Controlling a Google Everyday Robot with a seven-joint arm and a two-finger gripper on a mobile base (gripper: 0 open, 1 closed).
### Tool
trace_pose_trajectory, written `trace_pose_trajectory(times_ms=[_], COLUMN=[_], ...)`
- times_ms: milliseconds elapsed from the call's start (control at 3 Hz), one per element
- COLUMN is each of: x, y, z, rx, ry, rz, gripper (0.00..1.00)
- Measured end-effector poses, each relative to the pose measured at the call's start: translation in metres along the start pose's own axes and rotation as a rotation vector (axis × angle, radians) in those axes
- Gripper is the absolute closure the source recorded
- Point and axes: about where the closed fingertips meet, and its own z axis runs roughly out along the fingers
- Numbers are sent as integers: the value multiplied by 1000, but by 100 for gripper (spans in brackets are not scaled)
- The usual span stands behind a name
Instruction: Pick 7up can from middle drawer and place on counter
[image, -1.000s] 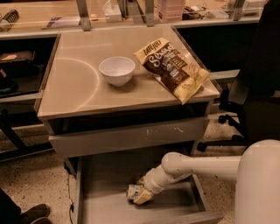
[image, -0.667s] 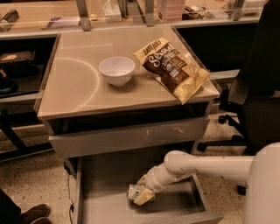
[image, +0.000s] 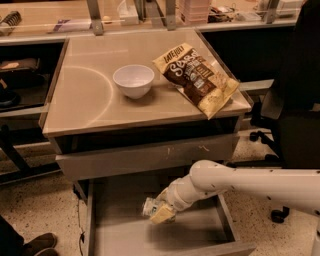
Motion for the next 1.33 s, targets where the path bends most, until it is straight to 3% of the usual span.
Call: trace_pose_trajectory(times_ms=[667,1333], x=[-75,-86], y=[11,20], z=[-69,-78], rx=[55,47], ry=[19,39], rz=[-39,-58], gripper=[100,100])
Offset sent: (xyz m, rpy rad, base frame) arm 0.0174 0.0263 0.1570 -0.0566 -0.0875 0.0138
